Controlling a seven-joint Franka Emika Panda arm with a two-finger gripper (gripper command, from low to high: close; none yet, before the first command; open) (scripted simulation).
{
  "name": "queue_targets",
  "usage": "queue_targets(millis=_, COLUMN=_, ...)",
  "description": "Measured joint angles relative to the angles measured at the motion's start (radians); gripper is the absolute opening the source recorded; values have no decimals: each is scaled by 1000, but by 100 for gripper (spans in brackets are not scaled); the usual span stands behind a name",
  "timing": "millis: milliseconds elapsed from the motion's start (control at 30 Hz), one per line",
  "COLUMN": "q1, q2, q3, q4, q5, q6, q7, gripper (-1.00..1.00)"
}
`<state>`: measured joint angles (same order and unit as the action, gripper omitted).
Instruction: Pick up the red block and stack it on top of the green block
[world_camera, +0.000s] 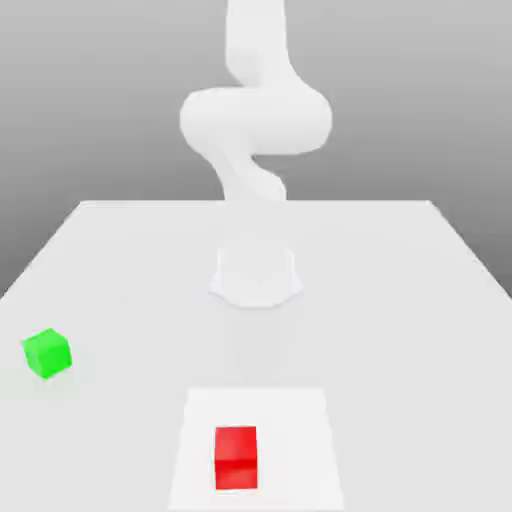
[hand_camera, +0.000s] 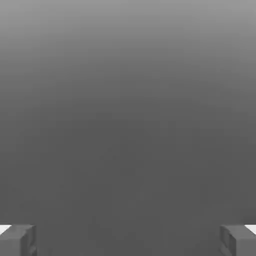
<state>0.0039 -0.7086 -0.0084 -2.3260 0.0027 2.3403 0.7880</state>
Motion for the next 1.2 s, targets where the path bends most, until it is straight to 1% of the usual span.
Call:
queue_targets(millis=400, q1=12, q2=441, q3=-35, q4=-125, q5=17, q6=194, q7=-61, gripper=0)
queue_targets(millis=733, q1=2, q2=804, q3=-44, q4=-229, q5=20, q6=354, q7=-103, gripper=0)
queue_targets(millis=933, q1=-11, q2=1021, q3=-29, q4=-219, q5=38, q6=517, q7=-122, gripper=0)
queue_targets(millis=967, q1=-14, q2=1045, q3=-26, q4=-215, q5=41, q6=537, q7=-124, gripper=-100)
queue_targets(millis=1200, q1=-15, q2=1045, q3=-25, q4=-215, q5=38, q6=536, q7=-122, gripper=-100)
